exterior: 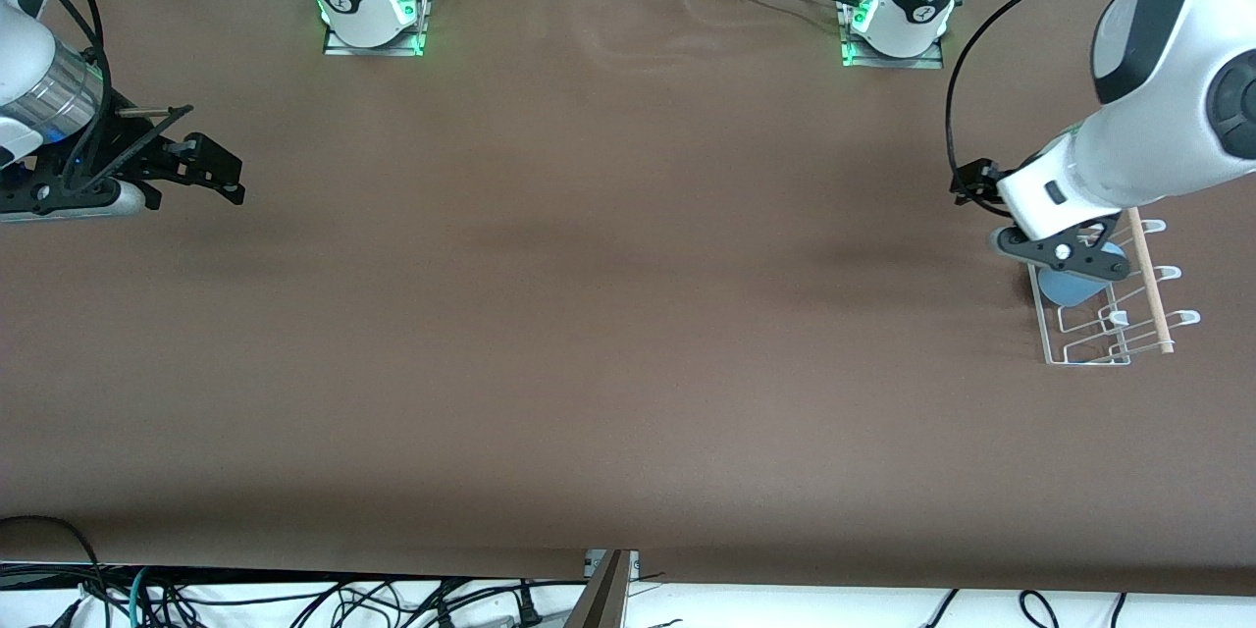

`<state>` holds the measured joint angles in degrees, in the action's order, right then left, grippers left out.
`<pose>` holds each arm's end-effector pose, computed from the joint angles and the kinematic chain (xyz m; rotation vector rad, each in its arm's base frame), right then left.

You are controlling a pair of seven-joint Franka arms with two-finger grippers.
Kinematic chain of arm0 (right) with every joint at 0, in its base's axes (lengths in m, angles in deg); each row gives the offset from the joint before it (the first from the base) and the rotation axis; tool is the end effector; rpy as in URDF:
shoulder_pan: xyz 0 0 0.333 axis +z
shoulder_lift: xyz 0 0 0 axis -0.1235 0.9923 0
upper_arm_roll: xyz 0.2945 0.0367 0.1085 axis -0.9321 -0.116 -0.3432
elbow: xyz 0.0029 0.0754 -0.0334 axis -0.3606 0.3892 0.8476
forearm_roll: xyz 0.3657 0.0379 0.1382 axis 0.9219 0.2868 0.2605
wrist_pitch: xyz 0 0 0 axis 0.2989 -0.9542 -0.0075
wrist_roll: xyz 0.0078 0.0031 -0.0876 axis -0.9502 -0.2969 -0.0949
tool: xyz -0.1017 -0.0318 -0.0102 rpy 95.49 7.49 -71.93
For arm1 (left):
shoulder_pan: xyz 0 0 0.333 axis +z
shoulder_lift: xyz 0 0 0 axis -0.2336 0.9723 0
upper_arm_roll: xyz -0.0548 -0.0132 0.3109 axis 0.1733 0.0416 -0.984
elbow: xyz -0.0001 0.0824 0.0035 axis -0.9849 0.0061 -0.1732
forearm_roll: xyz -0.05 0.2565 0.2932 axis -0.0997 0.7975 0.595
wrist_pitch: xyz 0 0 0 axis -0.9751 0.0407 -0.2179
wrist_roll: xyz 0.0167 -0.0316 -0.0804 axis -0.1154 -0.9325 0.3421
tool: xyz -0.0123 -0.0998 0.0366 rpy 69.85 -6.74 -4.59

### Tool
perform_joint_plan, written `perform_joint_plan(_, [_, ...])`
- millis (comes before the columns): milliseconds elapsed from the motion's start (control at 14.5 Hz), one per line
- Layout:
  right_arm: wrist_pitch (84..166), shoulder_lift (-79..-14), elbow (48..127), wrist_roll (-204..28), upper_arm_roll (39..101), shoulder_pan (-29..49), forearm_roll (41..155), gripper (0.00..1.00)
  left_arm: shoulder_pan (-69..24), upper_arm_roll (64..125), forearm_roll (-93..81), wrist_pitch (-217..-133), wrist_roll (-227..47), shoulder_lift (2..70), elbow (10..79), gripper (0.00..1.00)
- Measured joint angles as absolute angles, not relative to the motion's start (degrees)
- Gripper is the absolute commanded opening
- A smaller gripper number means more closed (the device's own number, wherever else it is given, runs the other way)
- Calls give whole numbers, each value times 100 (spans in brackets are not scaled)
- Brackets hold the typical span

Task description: Transfer cup to left arm and place on rack

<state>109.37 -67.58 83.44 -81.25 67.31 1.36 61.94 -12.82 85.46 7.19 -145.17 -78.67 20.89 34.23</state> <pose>0.5769 0.0590 0.5803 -3.1205 -0.1044 -0.0808 0.5887 -0.0724 0.5192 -3.0547 0.3695 0.3463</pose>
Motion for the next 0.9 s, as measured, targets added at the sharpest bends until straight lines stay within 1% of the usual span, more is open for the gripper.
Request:
perform_joint_plan(138, [10937,-6758,8344,-8125,6731,136,6194,100,-1587,8017,705,-14793,-7867,1975,3450,100])
perform_joint_plan(276, [10937,-6758,8344,-8125,6731,136,6194,100,-1593,7879,702,-15385,-7872,1833,3643,100])
perform_joint_plan(414, [10937,-6758,8343,-8125,6731,136,6194,100,-1573,7849,699,-15648,-7946,1598,3967,100])
perform_joint_plan(621, [10937,-6758,8343,-8125,6731,136,6194,100,-1502,7965,698,-15684,-8414,1289,4319,100])
perform_joint_plan(897, [10937,-6758,8343,-8125,6732,136,6194,100,-1405,8153,698,-15715,-8675,1213,4441,100])
